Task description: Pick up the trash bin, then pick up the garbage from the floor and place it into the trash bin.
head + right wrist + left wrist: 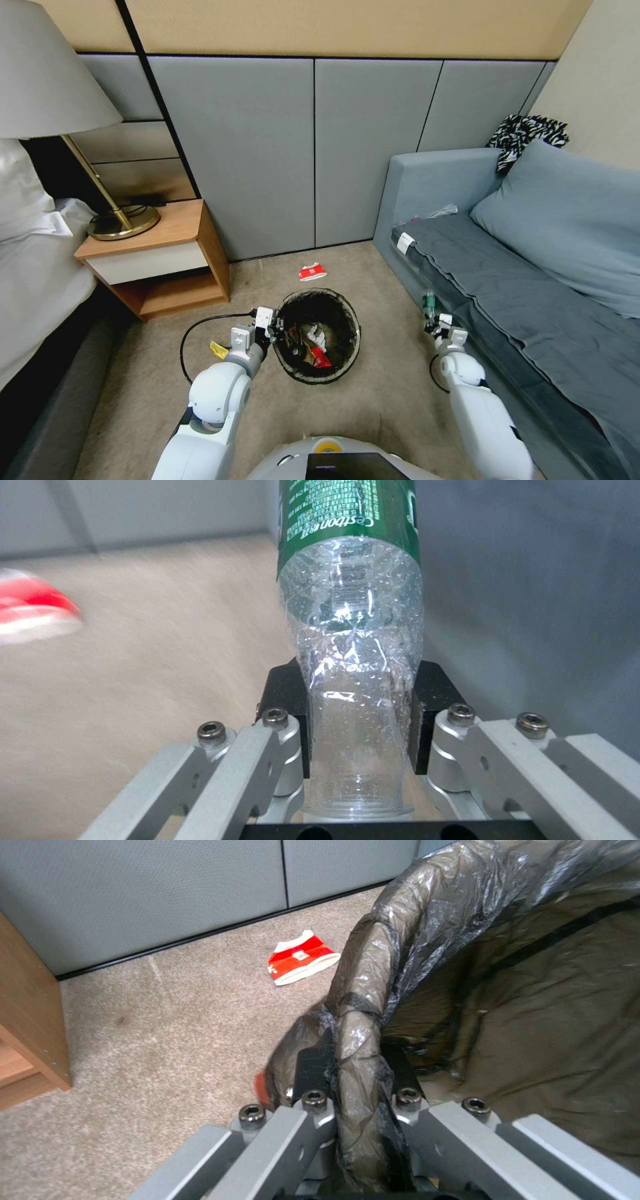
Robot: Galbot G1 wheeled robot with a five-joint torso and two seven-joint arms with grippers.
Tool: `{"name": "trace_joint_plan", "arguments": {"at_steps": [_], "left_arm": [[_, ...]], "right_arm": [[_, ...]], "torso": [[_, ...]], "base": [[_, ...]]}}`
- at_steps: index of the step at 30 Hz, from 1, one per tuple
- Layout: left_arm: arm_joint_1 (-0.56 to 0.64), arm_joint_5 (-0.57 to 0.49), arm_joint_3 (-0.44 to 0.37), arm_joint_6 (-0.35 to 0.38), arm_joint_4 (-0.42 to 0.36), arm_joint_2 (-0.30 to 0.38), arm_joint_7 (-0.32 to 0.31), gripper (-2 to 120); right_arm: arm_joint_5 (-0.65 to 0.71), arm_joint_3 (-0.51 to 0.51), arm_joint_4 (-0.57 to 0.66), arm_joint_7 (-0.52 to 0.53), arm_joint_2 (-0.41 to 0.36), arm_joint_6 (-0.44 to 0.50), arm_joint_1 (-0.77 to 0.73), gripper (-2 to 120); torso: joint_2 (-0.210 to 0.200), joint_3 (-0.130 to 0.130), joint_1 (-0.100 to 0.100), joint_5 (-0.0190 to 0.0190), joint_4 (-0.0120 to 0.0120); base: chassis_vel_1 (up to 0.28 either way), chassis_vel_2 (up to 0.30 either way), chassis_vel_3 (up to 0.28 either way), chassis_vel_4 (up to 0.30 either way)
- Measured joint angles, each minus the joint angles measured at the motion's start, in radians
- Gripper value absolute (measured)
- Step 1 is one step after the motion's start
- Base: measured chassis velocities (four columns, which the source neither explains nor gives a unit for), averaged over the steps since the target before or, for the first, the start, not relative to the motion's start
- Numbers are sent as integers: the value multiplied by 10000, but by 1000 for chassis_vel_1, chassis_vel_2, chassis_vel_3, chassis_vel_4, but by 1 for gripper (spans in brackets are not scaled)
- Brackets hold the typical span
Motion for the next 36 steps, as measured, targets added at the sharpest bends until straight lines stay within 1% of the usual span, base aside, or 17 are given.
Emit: {"name": "trace_joint_plan", "arguments": {"at_steps": [1,2,3,4,5,6,7,8,10,11,13,15,17,19,22,31,36], "left_arm": [[11,0,0,0,4,-3,-4,1],[17,1,-1,0,9,-12,-11,1],[18,-1,-2,0,1,-11,-10,1],[18,-1,-2,0,1,-11,-10,1],[18,-1,-10,-2,-10,-4,-16,1],[17,-9,-17,-17,-14,6,-17,1],[17,-9,-17,-17,-14,6,-17,1],[6,-10,-14,-36,2,16,-23,1],[-29,-10,5,-53,53,25,-28,1],[-29,-10,5,-53,53,25,-28,1],[-103,-13,34,-56,95,30,-30,1],[-115,-13,38,-57,102,32,-30,1],[-184,-21,115,-58,161,76,-36,1],[-194,-23,132,-58,172,88,-37,1],[-324,-24,250,-59,319,116,-42,1],[-515,-18,464,-59,463,27,-90,1],[-549,29,574,-50,497,-91,-155,1]], "right_arm": [[44,-12,672,-37,-104,-30,-306,25],[160,-29,1591,-54,-215,-130,-627,25],[354,-117,2571,-51,-301,-339,-944,25],[354,-117,2571,-51,-301,-339,-944,25],[598,-201,3384,-23,-392,-542,-1182,25],[1007,-449,4682,109,-586,-947,-1615,25],[1007,-449,4682,109,-586,-947,-1615,25],[1227,-641,5511,197,-689,-1217,-1893,25],[1499,-924,6356,392,-736,-1502,-2200,25],[1499,-924,6356,392,-736,-1502,-2200,25],[1766,-1354,7186,683,-775,-1781,-2483,25],[1811,-1443,7346,739,-781,-1850,-2529,25],[1961,-1905,8092,960,-801,-2207,-2752,25],[1970,-1960,8173,973,-810,-2245,-2784,25],[2033,-2358,8748,1011,-1020,-2515,-3065,25],[2090,-3068,9031,928,-1546,-2712,-3239,25],[1974,-4016,8881,1027,-1842,-2750,-3254,25]], "torso": [[0,0,-1,5,-2],[0,0,-1,-19,6],[0,0,-1,0,7],[0,0,-1,0,7],[0,0,-1,-12,7],[0,0,0,-5,6],[0,0,0,-5,6],[0,0,-1,-10,6],[0,0,-1,-8,6],[0,0,-1,-8,6],[0,1,-1,-7,4],[0,0,-1,-6,4],[0,1,0,-6,5],[0,0,-1,-6,6],[0,0,-1,-8,5],[0,1,-1,-7,6],[0,1,-1,-7,5]], "base": [[0,0,0,0],[0,0,0,0],[0,0,0,0],[0,0,0,0],[0,0,0,0],[0,0,0,0],[0,0,0,0],[0,0,0,0],[0,0,0,0],[0,0,0,0],[0,0,0,0],[0,0,0,0],[0,0,0,0],[0,0,0,0],[0,0,0,0],[0,0,0,0],[0,0,0,0]]}}
